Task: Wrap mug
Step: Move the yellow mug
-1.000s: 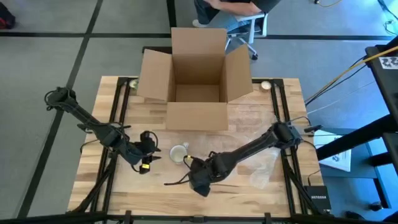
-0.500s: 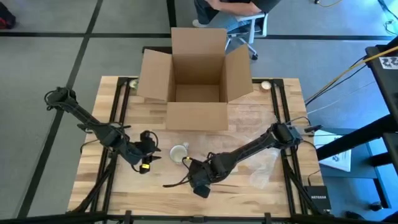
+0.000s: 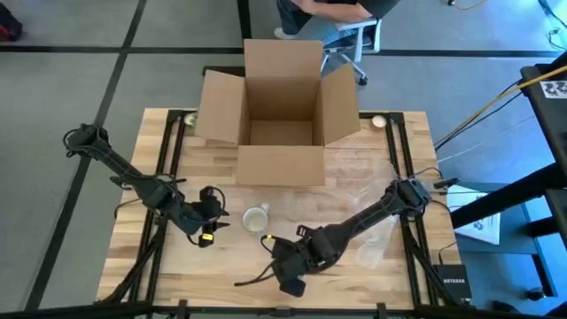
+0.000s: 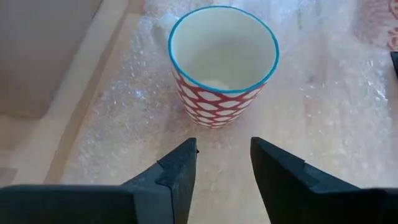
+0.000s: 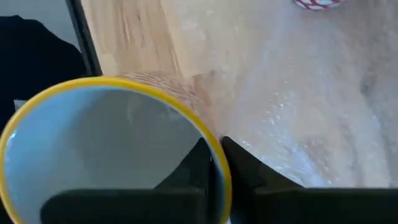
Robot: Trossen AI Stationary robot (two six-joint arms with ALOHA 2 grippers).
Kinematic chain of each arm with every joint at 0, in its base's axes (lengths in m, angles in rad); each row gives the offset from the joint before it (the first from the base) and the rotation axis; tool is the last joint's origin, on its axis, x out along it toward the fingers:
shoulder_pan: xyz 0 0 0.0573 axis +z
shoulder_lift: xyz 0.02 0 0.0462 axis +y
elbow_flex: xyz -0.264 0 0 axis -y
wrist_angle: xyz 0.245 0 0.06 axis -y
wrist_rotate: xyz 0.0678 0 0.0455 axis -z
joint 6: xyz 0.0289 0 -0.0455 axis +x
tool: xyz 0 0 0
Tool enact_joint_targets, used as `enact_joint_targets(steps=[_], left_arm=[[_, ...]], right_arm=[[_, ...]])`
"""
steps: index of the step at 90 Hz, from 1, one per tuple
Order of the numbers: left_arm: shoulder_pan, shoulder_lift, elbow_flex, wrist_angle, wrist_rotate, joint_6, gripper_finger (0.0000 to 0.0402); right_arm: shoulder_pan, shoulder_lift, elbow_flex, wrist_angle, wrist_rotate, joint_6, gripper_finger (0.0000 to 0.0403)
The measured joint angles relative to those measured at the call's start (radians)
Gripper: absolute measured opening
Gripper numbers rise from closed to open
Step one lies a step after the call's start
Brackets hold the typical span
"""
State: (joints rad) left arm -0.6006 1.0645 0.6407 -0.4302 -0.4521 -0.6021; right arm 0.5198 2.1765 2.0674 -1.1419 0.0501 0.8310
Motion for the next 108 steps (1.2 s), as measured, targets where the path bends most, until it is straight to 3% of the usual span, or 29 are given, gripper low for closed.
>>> enact_joint_targets(steps=[9,19,36,63,90,108], left_arm=[[-0.008,0.008,0.000,0.002,0.067,-0.030,0.0136],[-0.039,0.055,-0.010,0.043,0.075,-0.071,0.0136],[-0.088,0.219,-0.078,0.239,0.108,-0.115,0.0136],[-0.092,0.458,-0.075,0.251,0.099,-0.154,0.0136],[-0.092,0.487,-0.073,0.241,0.098,-0.175,0.0136],[-0.092,0.489,-0.074,0.241,0.100,-0.175,0.0136]], right_arm=[[0.000,0.001,0.000,0.008,0.010,0.003,0.0006],[0.000,0.002,0.000,0.006,0.026,0.003,0.0007],[0.002,0.003,0.000,0.009,0.037,0.008,0.0007],[0.028,0.004,0.000,0.008,0.030,0.054,0.0007],[0.115,0.005,0.000,-0.017,-0.061,0.171,0.0007],[0.196,0.005,0.000,-0.124,-0.081,0.350,0.0007]])
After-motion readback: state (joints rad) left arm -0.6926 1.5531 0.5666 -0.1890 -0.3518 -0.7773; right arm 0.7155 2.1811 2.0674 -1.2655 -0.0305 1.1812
